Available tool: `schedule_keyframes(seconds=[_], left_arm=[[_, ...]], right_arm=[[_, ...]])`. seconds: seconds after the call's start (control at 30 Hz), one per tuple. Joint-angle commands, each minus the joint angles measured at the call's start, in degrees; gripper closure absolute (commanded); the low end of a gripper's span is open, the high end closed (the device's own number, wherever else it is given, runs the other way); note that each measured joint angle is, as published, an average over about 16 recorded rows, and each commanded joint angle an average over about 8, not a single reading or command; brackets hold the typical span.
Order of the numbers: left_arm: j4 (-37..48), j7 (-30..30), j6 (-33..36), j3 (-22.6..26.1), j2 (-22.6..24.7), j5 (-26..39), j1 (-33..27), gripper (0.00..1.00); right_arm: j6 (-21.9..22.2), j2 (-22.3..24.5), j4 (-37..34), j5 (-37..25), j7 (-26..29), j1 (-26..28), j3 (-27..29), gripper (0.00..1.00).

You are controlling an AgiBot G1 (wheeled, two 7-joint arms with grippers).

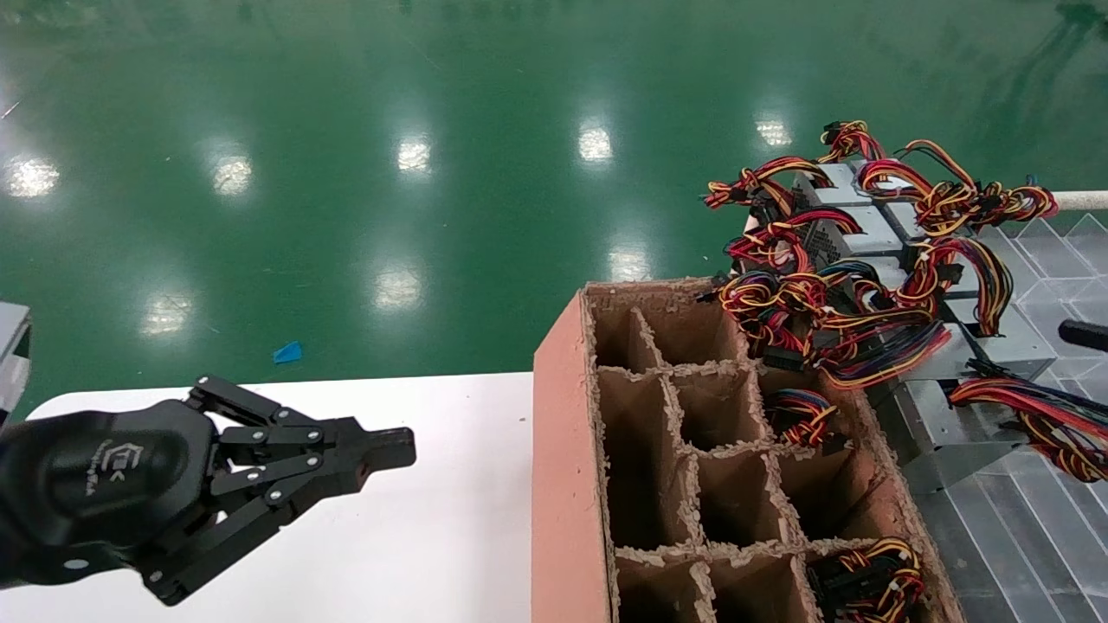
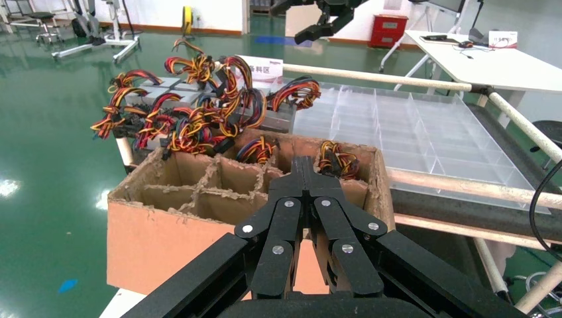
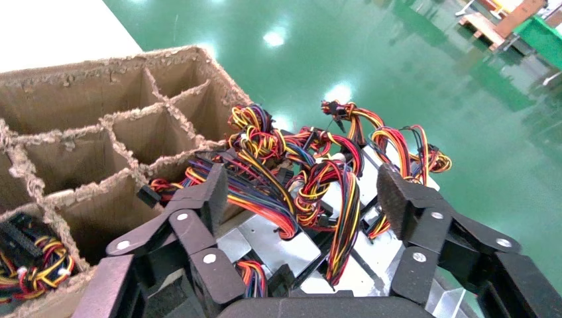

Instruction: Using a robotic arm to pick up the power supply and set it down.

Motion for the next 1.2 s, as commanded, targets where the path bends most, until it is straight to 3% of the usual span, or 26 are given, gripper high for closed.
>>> schedule_keyframes(seconds=[0.03,0.83,1.1,1.2], left_arm=[[0.00,0.00,0.00,0.00,0.00,0.00,0.00,1.00],[0.00,0.00,0.00,0.00,0.00,0.00,0.00,1.00],[0.00,0.00,0.00,0.00,0.00,0.00,0.00,0.02],[0.00,0.00,0.00,0.00,0.00,0.00,0.00,0.00]], right_arm=[[-0.17,-0.15,-0.39,0.79,-0.64,-0.08,0.17,0.00],[-4.75,-12.06,6.02,1.07,6.44,-6.30,6.68,0.00],[-6.29,-16.12,8.12,1.19,8.82,-8.44,8.89,0.00],[-6.88,-17.66,8.93,1.23,9.73,-9.25,9.73,0.00]])
